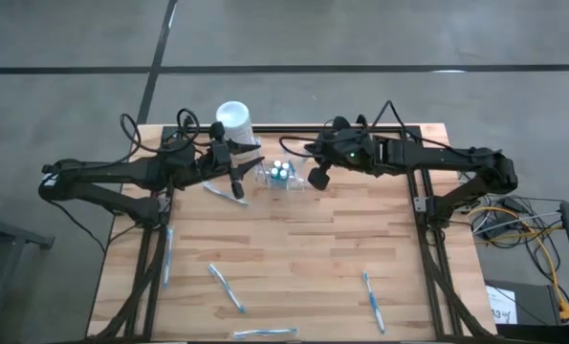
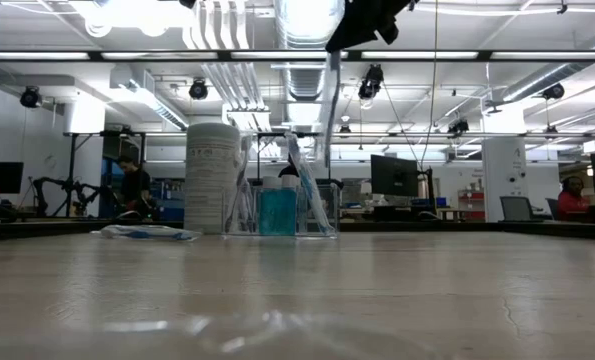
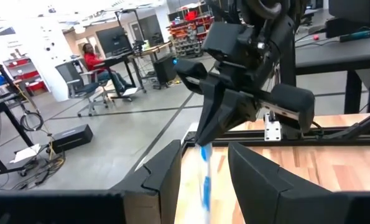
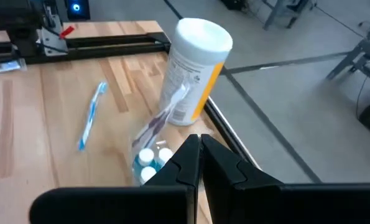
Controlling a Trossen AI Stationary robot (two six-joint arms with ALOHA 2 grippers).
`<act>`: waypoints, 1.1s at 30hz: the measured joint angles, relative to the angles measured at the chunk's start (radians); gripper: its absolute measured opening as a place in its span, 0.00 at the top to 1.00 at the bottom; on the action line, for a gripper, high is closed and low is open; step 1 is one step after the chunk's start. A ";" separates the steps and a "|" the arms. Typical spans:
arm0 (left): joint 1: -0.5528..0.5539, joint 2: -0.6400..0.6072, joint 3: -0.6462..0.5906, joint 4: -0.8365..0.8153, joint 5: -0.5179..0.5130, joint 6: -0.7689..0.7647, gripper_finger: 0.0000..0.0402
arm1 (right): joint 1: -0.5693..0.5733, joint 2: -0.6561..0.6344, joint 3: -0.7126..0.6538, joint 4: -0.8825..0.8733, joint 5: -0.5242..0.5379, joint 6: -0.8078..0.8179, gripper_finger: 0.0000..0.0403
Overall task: Pick & Place toothbrushing station
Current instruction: Put the blue toothbrush into the right of the transparent organizer
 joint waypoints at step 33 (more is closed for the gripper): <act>0.005 0.000 0.000 -0.052 -0.012 0.002 0.66 | -0.016 0.243 0.001 -0.022 -0.032 0.105 0.98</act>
